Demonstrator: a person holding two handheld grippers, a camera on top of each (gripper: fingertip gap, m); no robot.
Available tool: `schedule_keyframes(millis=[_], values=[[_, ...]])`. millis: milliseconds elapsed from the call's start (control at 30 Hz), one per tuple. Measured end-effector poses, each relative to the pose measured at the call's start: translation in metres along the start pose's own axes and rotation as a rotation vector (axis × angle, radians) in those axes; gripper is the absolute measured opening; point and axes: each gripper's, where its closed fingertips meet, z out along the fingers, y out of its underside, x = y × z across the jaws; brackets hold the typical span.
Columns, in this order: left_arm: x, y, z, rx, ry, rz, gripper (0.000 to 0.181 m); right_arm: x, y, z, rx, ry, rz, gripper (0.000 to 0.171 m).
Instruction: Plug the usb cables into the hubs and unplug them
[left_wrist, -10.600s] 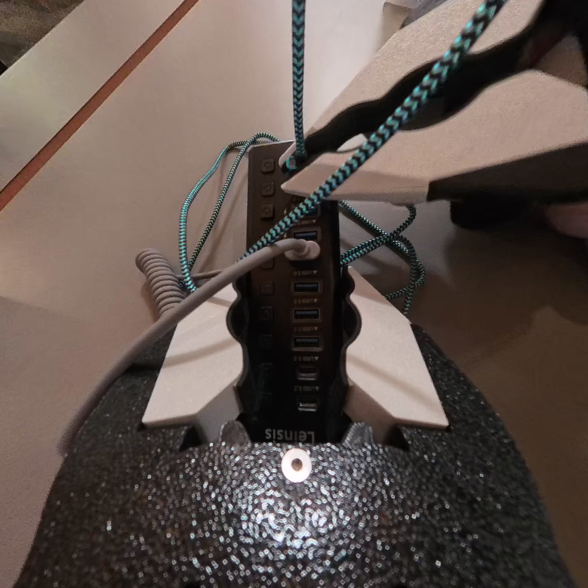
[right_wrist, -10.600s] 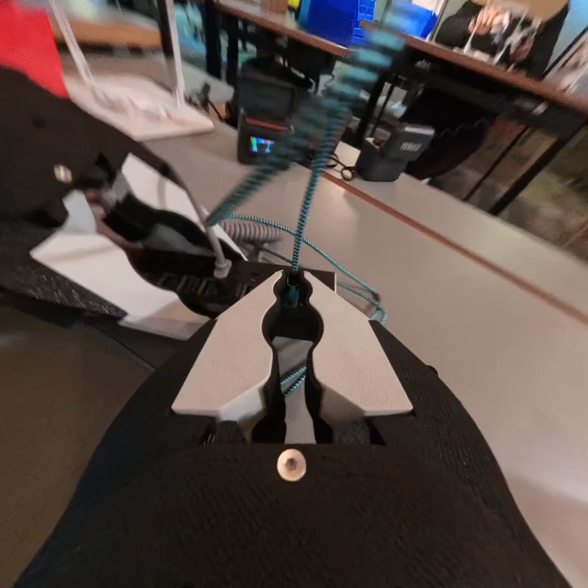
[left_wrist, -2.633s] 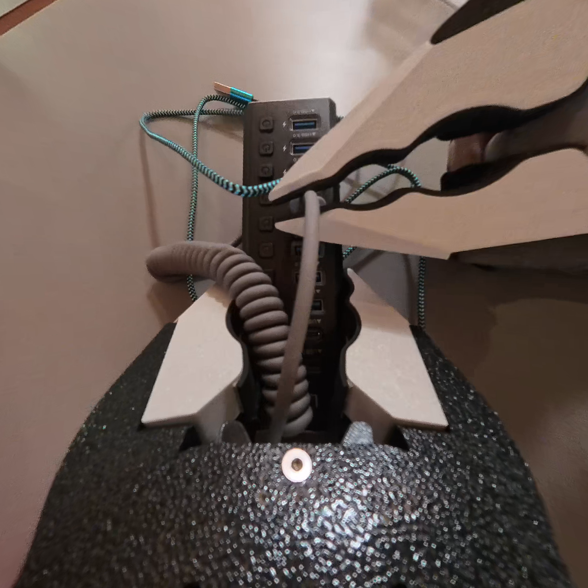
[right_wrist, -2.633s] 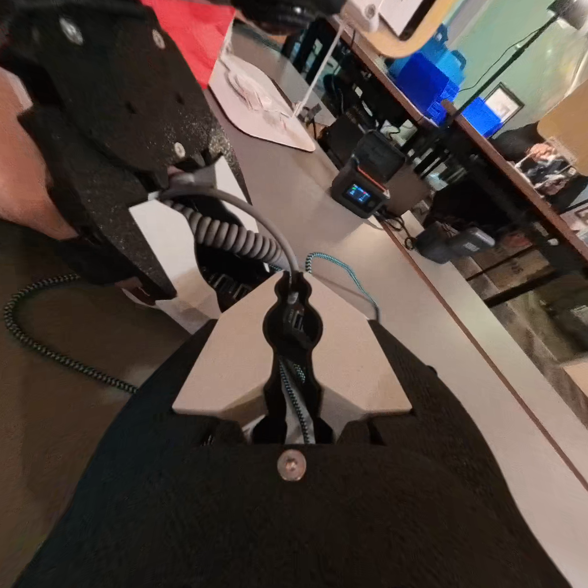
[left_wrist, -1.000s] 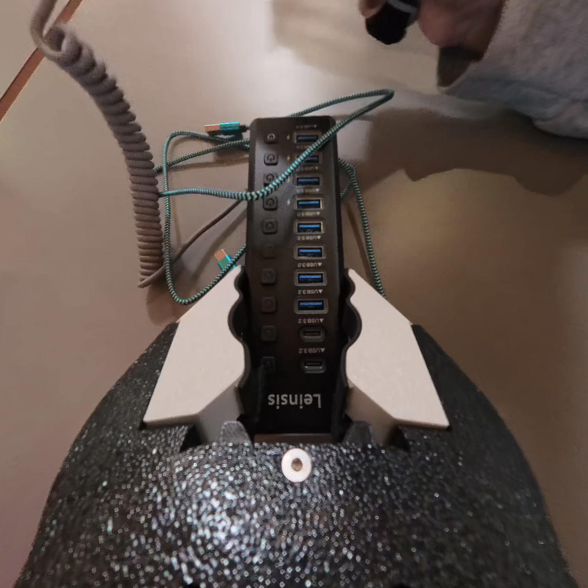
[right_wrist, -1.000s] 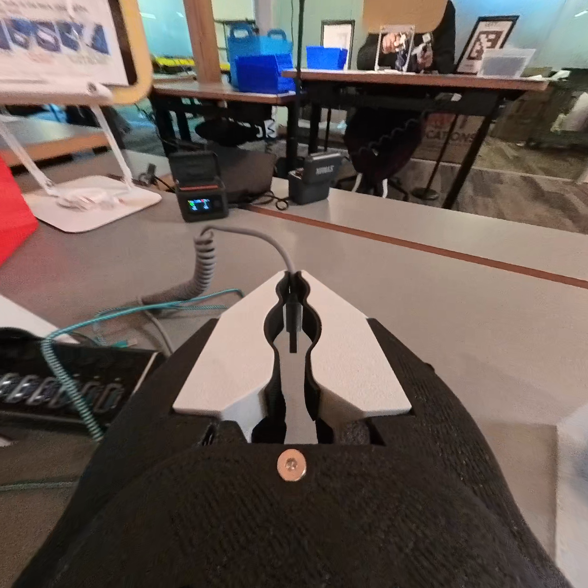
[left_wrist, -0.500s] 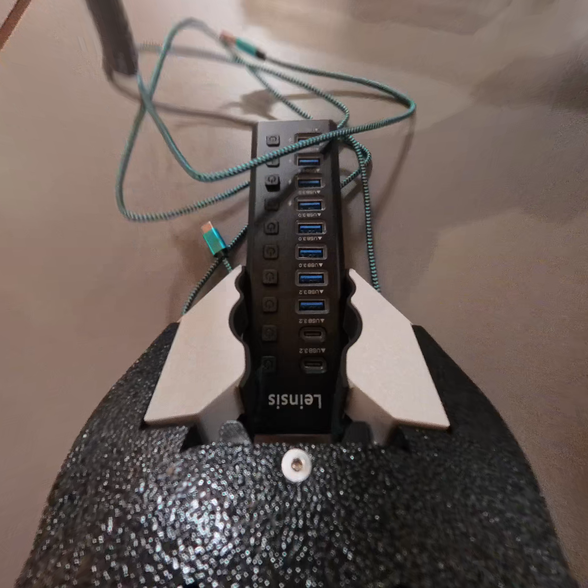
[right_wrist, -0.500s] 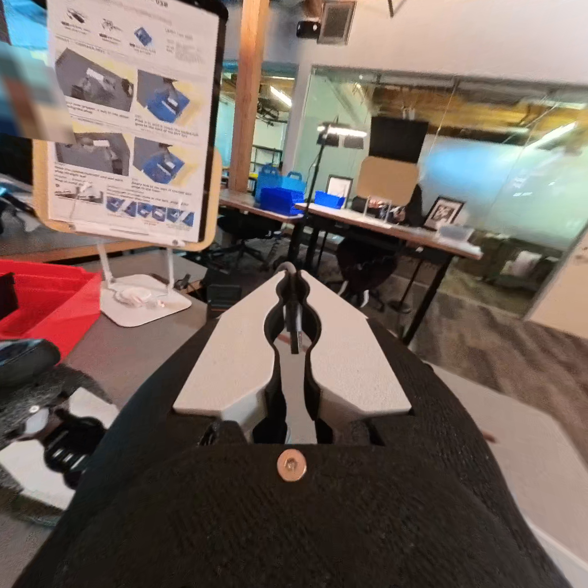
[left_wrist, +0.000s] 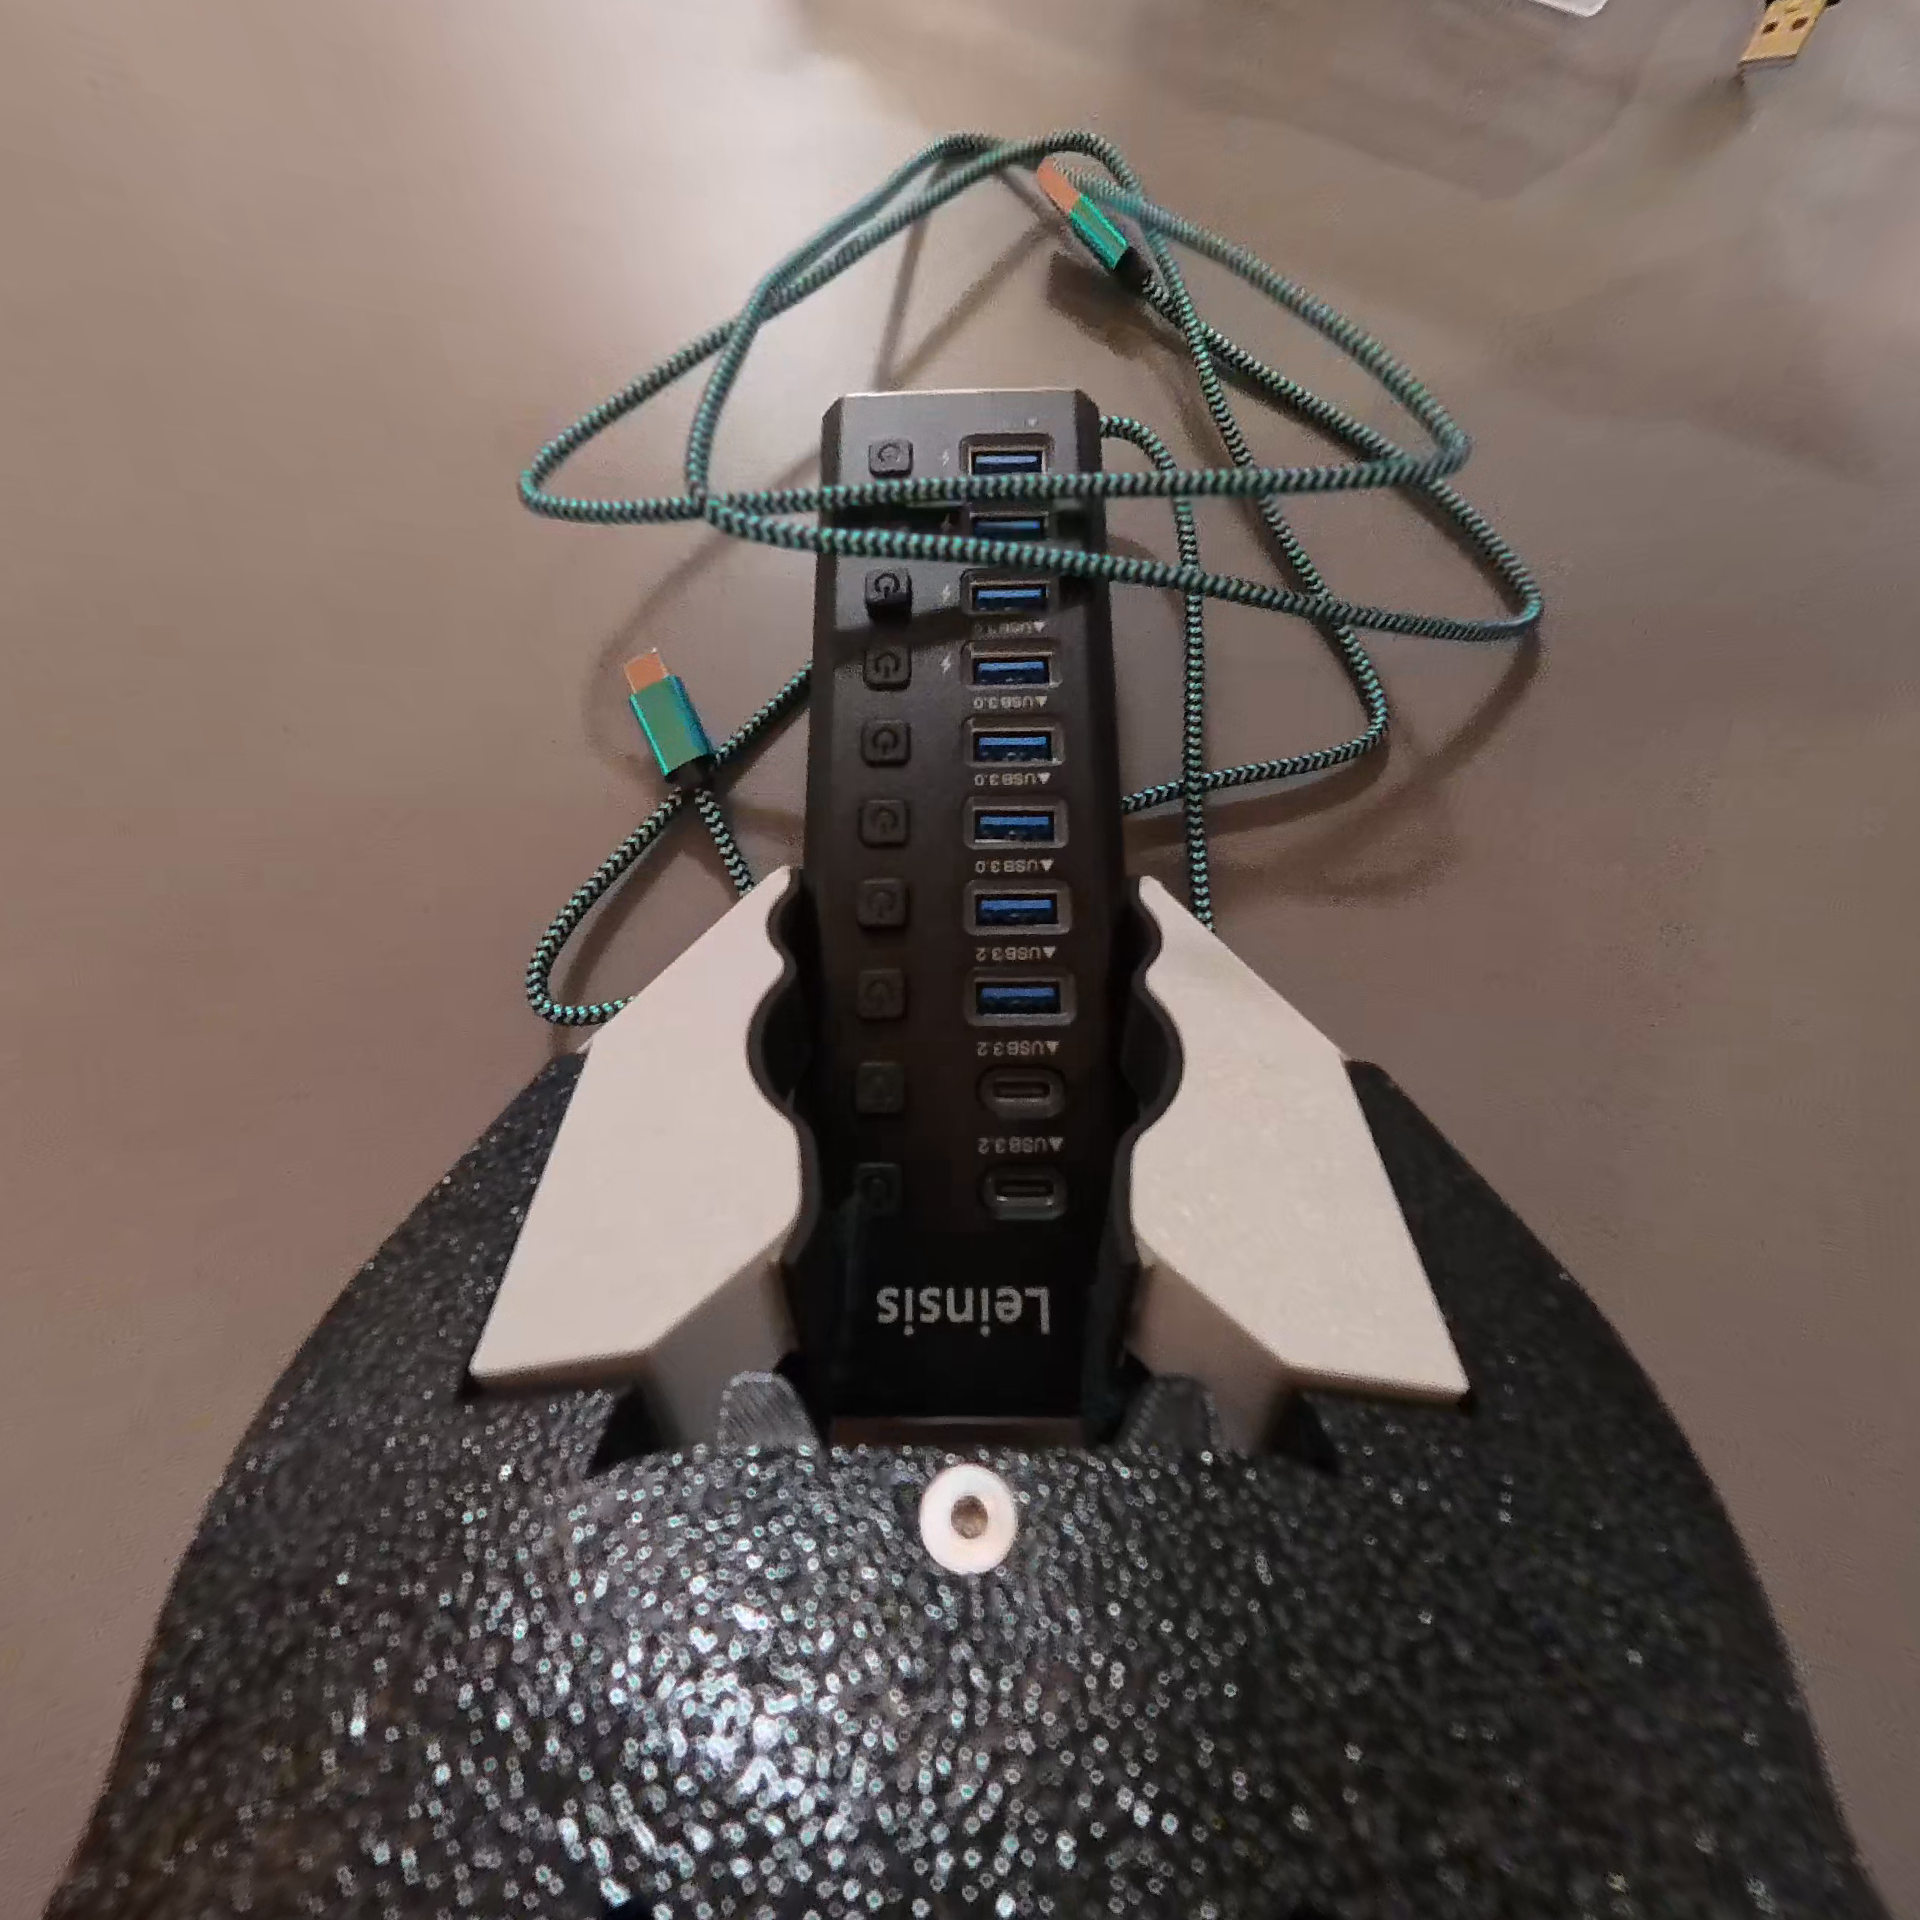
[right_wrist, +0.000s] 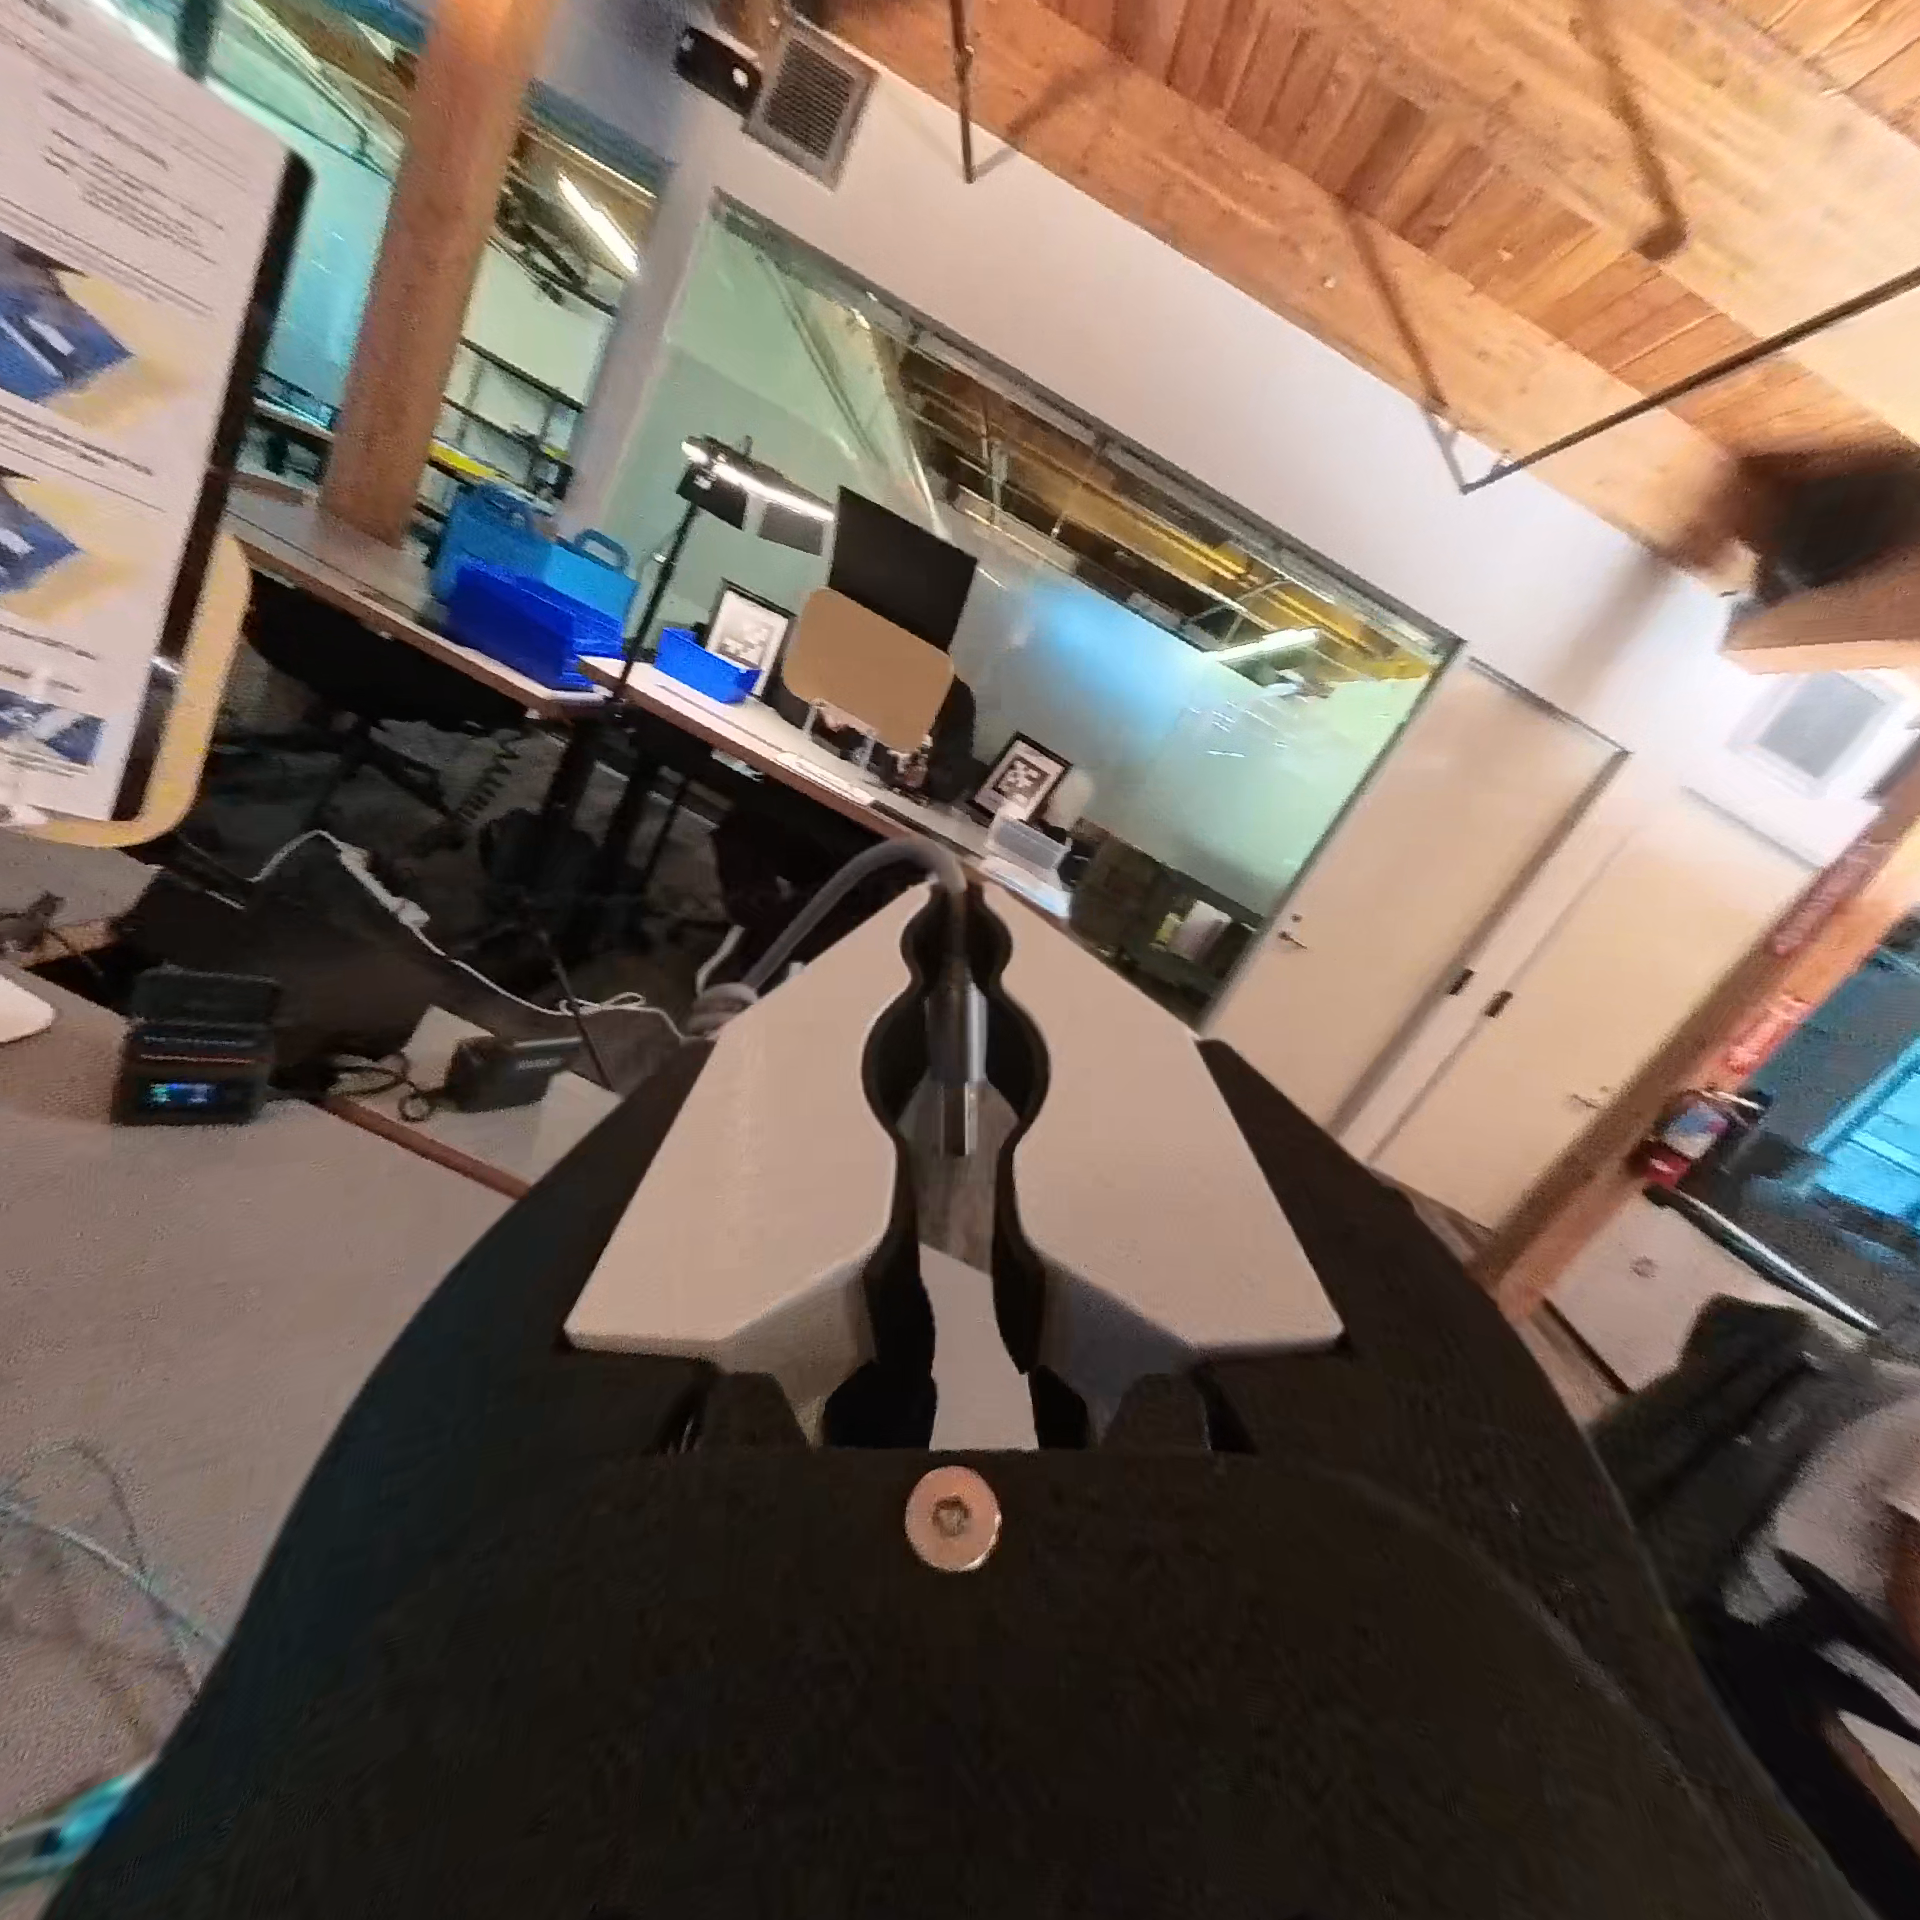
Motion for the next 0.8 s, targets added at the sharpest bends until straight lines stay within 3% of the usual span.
schedule_keyframes(millis=[200,500,633,800], values=[[0.000,0.000,0.000,0.004,0.000,-0.001,0.059,0.039,0.031,-0.047,-0.118,0.095,-0.021,0.001],[0.000,0.000,0.000,0.007,0.001,-0.001,0.059,0.048,0.101,-0.096,-0.282,0.117,-0.004,0.001],[-0.001,0.000,0.000,0.012,0.000,-0.003,0.059,0.025,0.157,-0.112,-0.436,0.002,-0.072,0.001],[-0.001,-0.001,0.001,0.017,-0.002,-0.004,0.059,-0.029,0.249,-0.144,-0.729,-0.263,-0.142,0.001]])
